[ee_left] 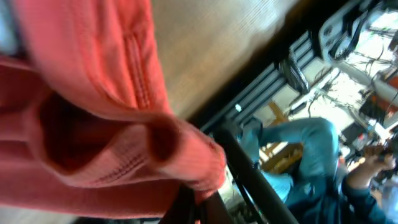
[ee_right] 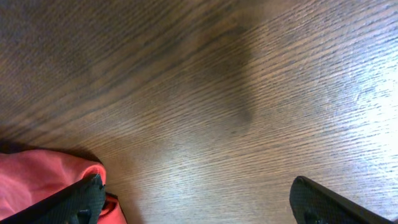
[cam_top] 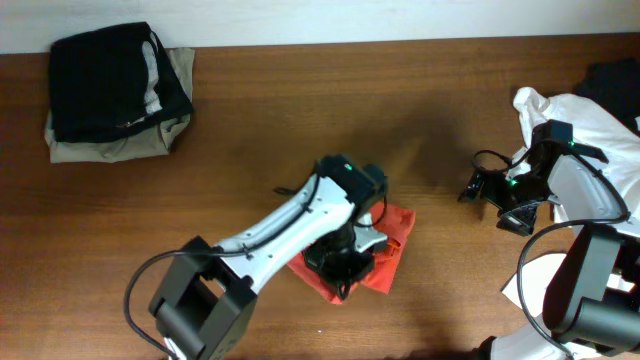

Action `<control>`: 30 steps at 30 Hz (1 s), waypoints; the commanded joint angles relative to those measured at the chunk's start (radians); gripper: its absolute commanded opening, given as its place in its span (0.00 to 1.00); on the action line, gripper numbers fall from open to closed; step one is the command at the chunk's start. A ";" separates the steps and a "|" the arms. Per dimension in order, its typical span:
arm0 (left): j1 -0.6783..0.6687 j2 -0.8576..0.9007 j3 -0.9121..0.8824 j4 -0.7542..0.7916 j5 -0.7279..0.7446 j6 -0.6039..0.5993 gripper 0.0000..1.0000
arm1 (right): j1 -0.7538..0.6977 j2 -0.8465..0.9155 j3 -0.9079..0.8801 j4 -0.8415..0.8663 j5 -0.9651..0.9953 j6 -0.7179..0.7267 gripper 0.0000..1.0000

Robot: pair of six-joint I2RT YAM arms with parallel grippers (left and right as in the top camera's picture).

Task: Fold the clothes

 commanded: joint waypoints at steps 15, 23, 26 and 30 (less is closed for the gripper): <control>-0.048 -0.016 0.326 -0.062 -0.039 0.084 0.99 | 0.000 -0.011 0.013 -0.003 -0.010 -0.003 0.99; 0.082 0.062 0.356 0.069 -0.222 -0.006 0.89 | 0.000 -0.011 0.013 0.000 -0.010 -0.003 0.99; 0.068 0.143 0.352 0.077 -0.178 -0.004 0.83 | 0.000 -0.011 0.013 0.003 -0.010 -0.003 0.99; 0.018 0.243 0.352 0.073 -0.098 -0.003 0.76 | 0.000 -0.011 0.013 0.005 -0.006 -0.004 0.99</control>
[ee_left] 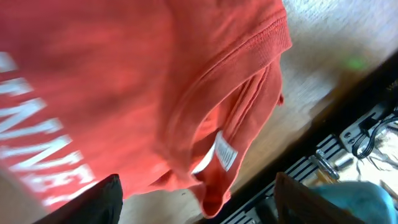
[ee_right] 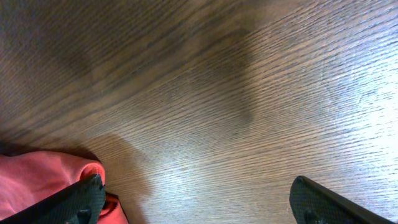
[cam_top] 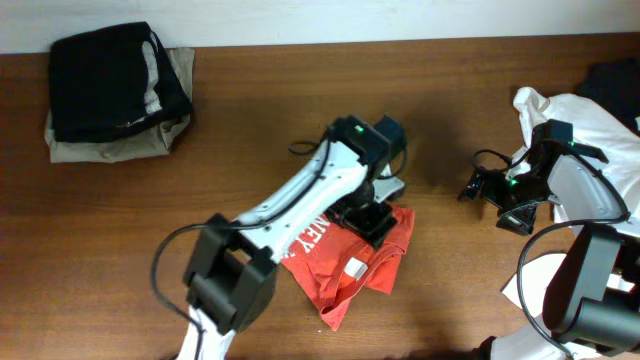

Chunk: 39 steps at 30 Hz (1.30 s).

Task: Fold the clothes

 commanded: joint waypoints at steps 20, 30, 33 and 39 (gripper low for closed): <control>-0.134 0.156 0.011 0.077 0.061 -0.006 0.05 | 0.000 -0.011 0.013 0.000 -0.002 -0.011 0.99; -0.176 0.157 0.063 0.153 0.094 -0.006 0.99 | 0.000 -0.011 0.013 -0.004 -0.002 -0.011 0.99; -0.164 0.157 0.107 0.153 0.092 0.002 0.99 | 0.000 -0.011 0.013 -0.002 -0.002 -0.011 0.99; -0.107 0.157 0.606 -0.075 0.082 0.068 0.99 | 0.000 -0.011 0.013 0.014 -0.002 -0.011 0.99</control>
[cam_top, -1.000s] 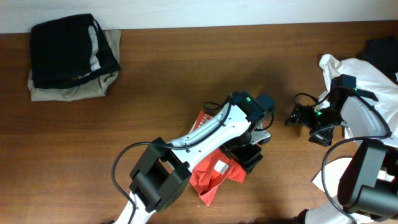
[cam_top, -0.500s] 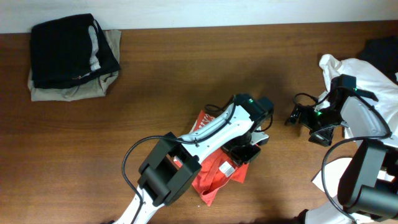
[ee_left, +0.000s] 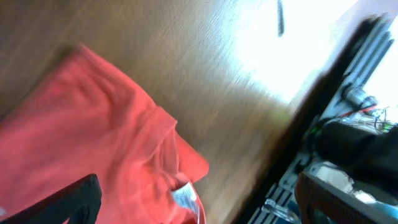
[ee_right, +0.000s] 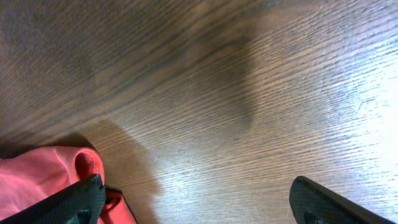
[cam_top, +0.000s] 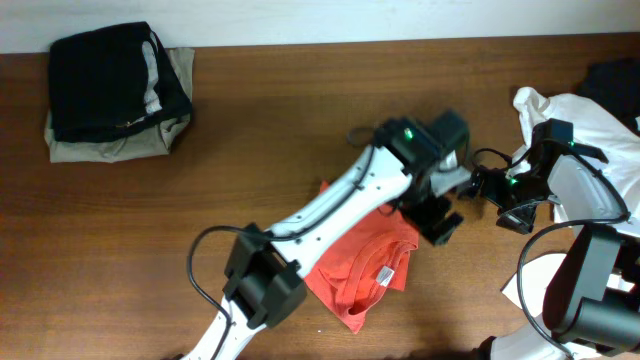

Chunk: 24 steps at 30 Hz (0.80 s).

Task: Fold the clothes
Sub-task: 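Release the shirt and raise the left gripper up and left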

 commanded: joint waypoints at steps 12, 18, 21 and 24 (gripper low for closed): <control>0.556 -0.010 0.232 -0.229 -0.185 -0.032 0.99 | 0.000 -0.011 0.013 0.002 -0.002 -0.010 0.99; 0.712 -0.010 -0.025 -0.108 -0.108 -0.012 0.99 | 0.000 -0.011 0.013 0.003 -0.002 -0.010 0.99; 0.738 -0.010 -0.210 -0.023 0.093 0.150 0.99 | 0.000 -0.011 0.013 0.002 -0.002 -0.010 0.99; 0.739 -0.010 -0.348 0.064 0.165 0.163 0.99 | 0.000 -0.011 0.013 0.002 -0.002 -0.010 0.99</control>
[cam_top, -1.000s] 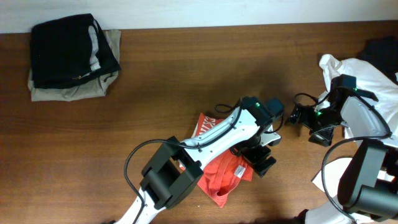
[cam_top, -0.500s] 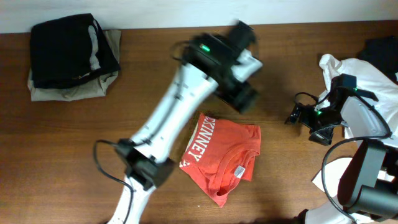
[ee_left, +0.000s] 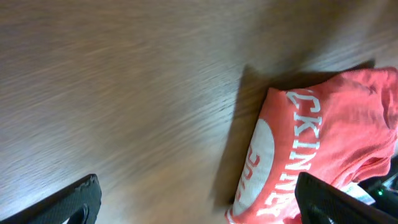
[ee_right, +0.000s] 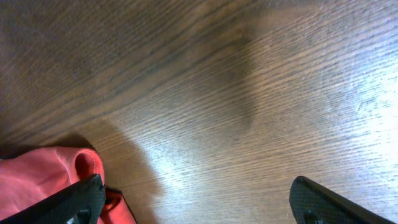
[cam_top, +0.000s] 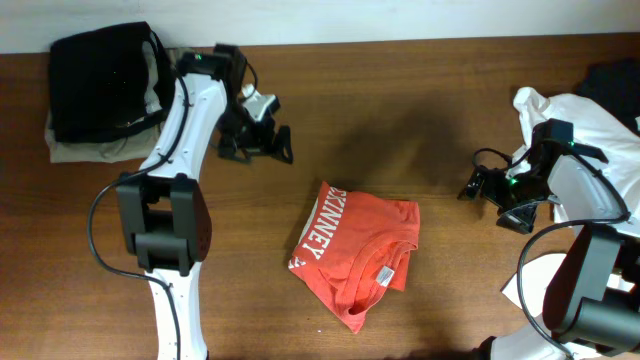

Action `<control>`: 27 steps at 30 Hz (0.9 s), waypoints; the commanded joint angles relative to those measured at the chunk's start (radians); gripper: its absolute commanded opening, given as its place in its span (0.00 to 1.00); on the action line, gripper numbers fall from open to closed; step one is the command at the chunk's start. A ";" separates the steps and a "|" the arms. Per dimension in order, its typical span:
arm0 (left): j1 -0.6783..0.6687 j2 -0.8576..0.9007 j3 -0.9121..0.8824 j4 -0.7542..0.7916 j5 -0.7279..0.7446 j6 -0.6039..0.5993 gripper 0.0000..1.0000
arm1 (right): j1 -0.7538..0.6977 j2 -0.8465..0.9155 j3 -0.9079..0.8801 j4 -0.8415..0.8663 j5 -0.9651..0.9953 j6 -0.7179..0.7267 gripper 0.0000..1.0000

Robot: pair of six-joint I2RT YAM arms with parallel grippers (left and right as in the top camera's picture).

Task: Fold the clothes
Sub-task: 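Release the shirt and raise the left gripper up and left, then grasp the top edge of the folded orange shirt with the left gripper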

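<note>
A red shirt with white lettering lies folded in a rough rectangle at the table's middle, collar and tag toward the front. It also shows in the left wrist view and at the lower left of the right wrist view. My left gripper hangs open over bare wood up and to the left of the shirt, holding nothing. At the right, my right gripper stands open over bare wood, empty.
A folded stack of black and khaki clothes sits at the back left corner. A heap of white and dark garments lies at the right edge behind the right arm. The wooden table runs between them.
My left gripper has gone from just right of the red shirt to the back left, near the folded stack. The shirt lies a little flatter, lettering showing. The right arm has not moved.
First my left gripper was down on the bunched red shirt. A second later it stood open at the shirt's far edge, with the lettering showing. Then it was off to the shirt's right. Now it hangs far left, and the shirt lies folded alone.
</note>
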 commanded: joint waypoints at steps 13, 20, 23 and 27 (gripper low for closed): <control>-0.102 -0.004 -0.464 0.151 0.386 0.173 0.99 | 0.000 -0.011 0.013 -0.001 -0.002 -0.011 0.99; -0.254 -0.004 -0.472 0.182 0.363 0.169 0.98 | 0.000 -0.011 0.013 0.000 -0.002 -0.011 0.99; -0.264 -0.004 -0.472 0.208 0.332 0.125 0.53 | 0.000 -0.011 0.013 0.000 -0.002 -0.011 0.99; -0.263 -0.004 -0.472 0.262 0.330 0.112 0.26 | 0.000 -0.011 0.013 -0.001 -0.002 -0.011 0.99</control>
